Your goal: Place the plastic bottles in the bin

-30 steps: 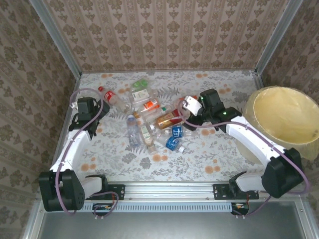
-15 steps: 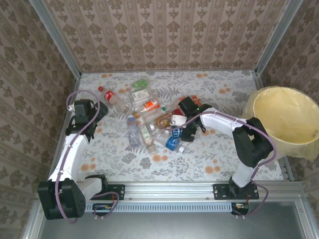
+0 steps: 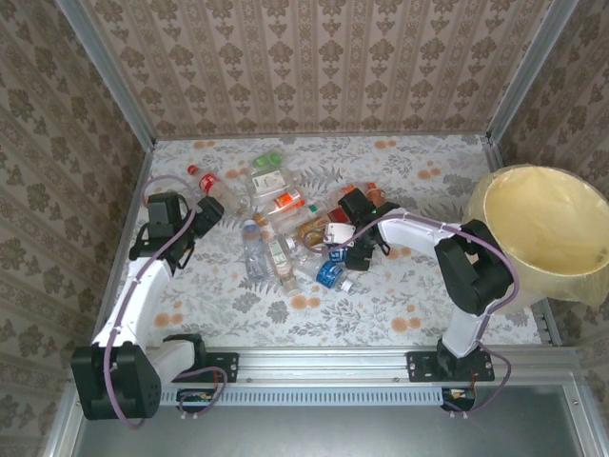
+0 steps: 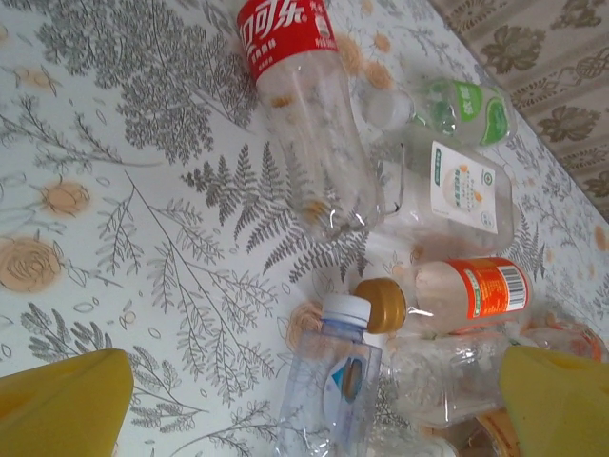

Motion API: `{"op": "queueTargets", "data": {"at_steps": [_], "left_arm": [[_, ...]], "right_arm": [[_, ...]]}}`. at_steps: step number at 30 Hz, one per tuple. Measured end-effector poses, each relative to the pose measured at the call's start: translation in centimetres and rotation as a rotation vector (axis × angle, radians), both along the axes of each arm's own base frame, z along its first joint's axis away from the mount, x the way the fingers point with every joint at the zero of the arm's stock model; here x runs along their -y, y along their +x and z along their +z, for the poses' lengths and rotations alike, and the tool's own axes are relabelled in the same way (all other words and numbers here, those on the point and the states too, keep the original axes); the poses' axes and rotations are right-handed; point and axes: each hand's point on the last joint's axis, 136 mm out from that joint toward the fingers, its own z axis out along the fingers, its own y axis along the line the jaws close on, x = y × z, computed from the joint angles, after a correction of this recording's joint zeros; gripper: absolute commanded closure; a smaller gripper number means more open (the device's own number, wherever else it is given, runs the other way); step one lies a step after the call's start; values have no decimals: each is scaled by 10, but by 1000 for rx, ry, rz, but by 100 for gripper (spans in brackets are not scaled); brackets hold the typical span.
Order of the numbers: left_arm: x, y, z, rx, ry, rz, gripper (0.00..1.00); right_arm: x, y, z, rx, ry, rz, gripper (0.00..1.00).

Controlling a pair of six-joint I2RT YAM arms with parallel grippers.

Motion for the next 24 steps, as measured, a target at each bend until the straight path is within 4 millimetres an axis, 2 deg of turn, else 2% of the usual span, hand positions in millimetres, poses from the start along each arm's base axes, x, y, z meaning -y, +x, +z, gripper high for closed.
{"op": "queueTargets", "data": {"at_steps": [4, 7, 14, 20, 24], "left_arm": [[3, -1, -1, -8, -23, -2, 0], [7, -2, -1, -12, -23, -13, 0], [8, -3, -2, -14, -19, -16, 0], [9, 3, 9, 34, 37, -39, 0], [14, 9, 17, 79, 64, -65, 0]], "right_arm": [[1, -2, -6, -2, -6, 5, 13], [1, -3, -9, 0, -8, 15, 23], [2, -7, -7, 25, -2, 17, 36], [3, -4, 11, 72, 22, -14, 39], [-1, -5, 37, 116, 92, -31, 41]]}}
